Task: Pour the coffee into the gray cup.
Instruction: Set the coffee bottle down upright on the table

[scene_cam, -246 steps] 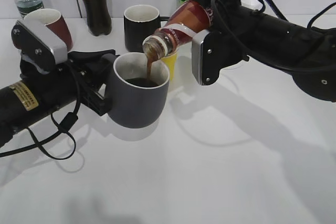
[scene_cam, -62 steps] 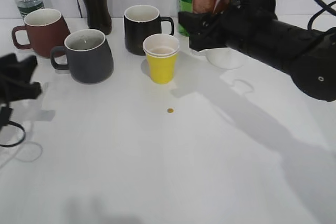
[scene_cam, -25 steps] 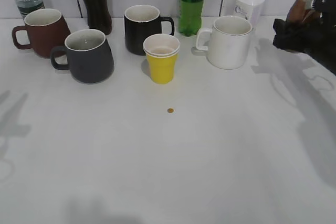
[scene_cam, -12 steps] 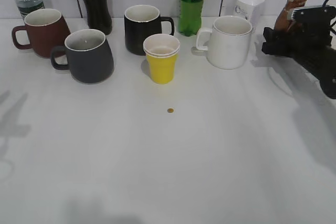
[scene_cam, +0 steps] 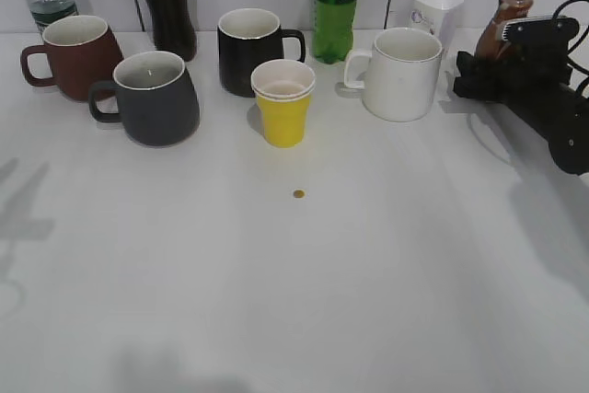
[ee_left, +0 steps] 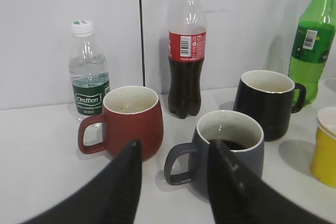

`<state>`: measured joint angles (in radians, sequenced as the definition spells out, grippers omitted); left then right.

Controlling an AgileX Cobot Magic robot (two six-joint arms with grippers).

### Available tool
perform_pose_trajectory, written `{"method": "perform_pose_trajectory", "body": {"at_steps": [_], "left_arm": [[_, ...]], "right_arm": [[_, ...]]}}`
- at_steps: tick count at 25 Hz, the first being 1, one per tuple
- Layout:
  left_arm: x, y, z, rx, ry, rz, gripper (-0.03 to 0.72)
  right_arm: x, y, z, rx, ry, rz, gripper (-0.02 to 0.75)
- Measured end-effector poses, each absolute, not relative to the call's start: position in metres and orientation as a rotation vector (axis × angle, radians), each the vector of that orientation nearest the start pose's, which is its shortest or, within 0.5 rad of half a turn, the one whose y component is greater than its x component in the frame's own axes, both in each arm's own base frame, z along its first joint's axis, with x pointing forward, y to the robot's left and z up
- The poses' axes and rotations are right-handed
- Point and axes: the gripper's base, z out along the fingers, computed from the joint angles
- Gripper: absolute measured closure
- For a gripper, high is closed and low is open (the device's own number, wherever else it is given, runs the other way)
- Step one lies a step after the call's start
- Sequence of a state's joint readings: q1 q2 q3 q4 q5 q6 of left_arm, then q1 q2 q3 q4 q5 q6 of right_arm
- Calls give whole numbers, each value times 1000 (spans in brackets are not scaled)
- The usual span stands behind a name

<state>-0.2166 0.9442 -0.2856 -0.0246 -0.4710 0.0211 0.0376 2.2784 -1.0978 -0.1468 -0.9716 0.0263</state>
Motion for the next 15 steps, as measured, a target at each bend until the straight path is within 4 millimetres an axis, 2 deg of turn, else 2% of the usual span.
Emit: {"method": "perform_pose_trajectory", "body": {"at_steps": [5, 9, 15], "left_arm": [[175, -37, 248, 172, 1665, -155, 369], [175, -37, 248, 172, 1665, -155, 369], [175, -37, 248, 172, 1666, -155, 369]], "right_arm": [[436, 27, 86, -161, 1697, 86, 102], [434, 26, 88, -151, 1699, 83, 90], [418, 25, 95, -149, 1717, 84, 90]]}}
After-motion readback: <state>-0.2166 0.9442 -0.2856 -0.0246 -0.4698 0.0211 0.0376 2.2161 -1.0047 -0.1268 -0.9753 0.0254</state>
